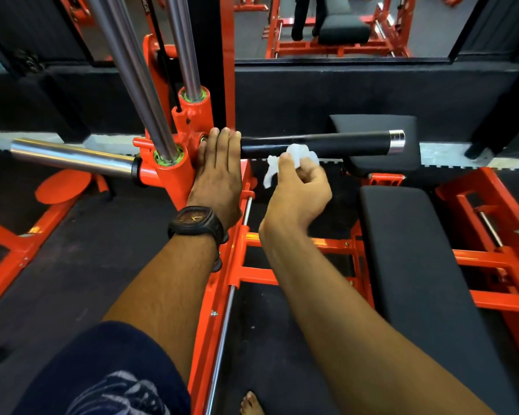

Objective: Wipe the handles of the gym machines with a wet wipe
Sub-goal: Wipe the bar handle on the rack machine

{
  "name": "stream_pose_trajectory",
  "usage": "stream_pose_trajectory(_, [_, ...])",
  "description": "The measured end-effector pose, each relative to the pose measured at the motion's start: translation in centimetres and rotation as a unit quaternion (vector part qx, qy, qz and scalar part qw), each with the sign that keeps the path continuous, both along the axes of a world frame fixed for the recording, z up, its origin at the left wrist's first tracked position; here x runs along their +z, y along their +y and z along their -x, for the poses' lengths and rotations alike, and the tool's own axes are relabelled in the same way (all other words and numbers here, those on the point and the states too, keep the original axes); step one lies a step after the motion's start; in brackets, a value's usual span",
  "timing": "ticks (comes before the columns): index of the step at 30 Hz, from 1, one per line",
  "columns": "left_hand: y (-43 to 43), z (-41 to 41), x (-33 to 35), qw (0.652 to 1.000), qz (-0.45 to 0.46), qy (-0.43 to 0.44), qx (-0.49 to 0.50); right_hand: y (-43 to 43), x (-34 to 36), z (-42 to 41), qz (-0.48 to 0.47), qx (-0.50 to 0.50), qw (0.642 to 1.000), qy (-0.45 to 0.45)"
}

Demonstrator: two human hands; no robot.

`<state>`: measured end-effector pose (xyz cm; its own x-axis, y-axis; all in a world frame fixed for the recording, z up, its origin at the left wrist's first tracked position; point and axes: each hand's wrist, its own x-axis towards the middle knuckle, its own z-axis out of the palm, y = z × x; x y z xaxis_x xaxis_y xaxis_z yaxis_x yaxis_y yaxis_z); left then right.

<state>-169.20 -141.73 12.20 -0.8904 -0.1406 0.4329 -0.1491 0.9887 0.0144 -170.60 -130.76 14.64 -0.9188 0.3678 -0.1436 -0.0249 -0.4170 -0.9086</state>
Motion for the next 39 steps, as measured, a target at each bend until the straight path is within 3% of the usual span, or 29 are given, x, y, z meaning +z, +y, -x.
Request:
stream_pose_trajectory(1, [0.0,0.1,-0.1,1.000,0.012,0.004,0.005,0.5,-0.3,0.2,-0.123,-0.032,0.989,0.080])
stream_pose_trajectory(2, [-0.1,0.2,-0.3,1.000,0.025,0.003,0.009,1.0,-0.6,0.4,-0.243,-0.038,0.955,0.167])
stream_pose_trajectory(4, [-0.1,0.2,-0.6,0.999,0.036,-0.017,0.015,1.7,-0.2,1.3,-0.432,0.011,0.854,0.288])
stream_pose_trajectory(7, [-0.1,0.2,-0.5,0.998,0.044,-0.027,0.022,2.9,-0.5,2.9,-0.681,0.039,0.633,0.367])
stream_pose_trajectory(8, [0.0,0.2,-0.4,0.998,0.046,-0.036,0.022,3.3,-0.7,3.5,-0.721,0.029,0.577,0.382])
stream_pose_trajectory(12, [0.2,0.1,-0.3,0.997,0.053,-0.050,0.032,3.6,-0.9,3.8,-0.717,0.030,0.574,0.395])
stream_pose_trajectory(14, [0.2,0.0,-0.4,0.998,0.049,-0.034,0.030,4.0,-0.7,3.9,-0.730,0.037,0.533,0.426])
stream_pose_trajectory(15, [0.2,0.0,-0.4,0.998,0.045,-0.022,0.025,4.6,-0.2,4.2,-0.734,0.045,0.530,0.423])
stream_pose_trajectory(18, [0.1,0.0,-0.5,0.999,0.034,-0.008,0.010,6.2,1.0,4.9,-0.730,0.028,0.588,0.346])
stream_pose_trajectory(19, [0.2,0.0,-0.5,1.000,0.029,-0.002,0.008,6.0,1.0,4.5,-0.737,0.029,0.584,0.340])
stream_pose_trajectory(22, [0.2,0.1,-0.6,1.000,0.020,0.003,0.010,5.0,0.3,3.5,-0.772,0.051,0.491,0.399])
stream_pose_trajectory(23, [0.2,0.1,-0.7,1.000,0.023,0.001,0.012,5.3,0.7,3.9,-0.771,0.062,0.490,0.401])
stream_pose_trajectory(26, [0.3,0.2,-0.6,0.999,0.035,0.003,0.016,6.8,2.2,4.9,-0.762,0.052,0.558,0.323])
stream_pose_trajectory(27, [0.4,0.1,-0.6,0.999,0.036,0.005,0.017,6.5,2.5,4.6,-0.770,0.057,0.558,0.304])
stream_pose_trajectory(30, [0.5,0.0,-0.4,0.999,0.030,-0.007,0.022,5.1,2.7,3.7,-0.783,0.112,0.505,0.345])
stream_pose_trajectory(31, [0.5,0.0,-0.4,0.999,0.028,-0.010,0.022,5.0,3.4,4.1,-0.778,0.131,0.507,0.348])
stream_pose_trajectory(34, [0.5,-0.1,-0.2,0.999,0.024,-0.013,0.017,5.1,5.3,5.9,-0.760,0.157,0.567,0.276])
stream_pose_trajectory(35, [0.5,0.0,-0.2,0.999,0.023,-0.014,0.017,4.7,5.6,5.7,-0.756,0.161,0.570,0.280])
stream_pose_trajectory(38, [0.2,0.1,-0.3,1.000,0.020,-0.019,0.014,3.1,5.4,3.6,-0.745,0.218,0.525,0.348])
stream_pose_trajectory(39, [0.2,0.1,-0.4,0.999,0.027,-0.020,0.015,3.1,5.2,3.7,-0.742,0.222,0.528,0.349])
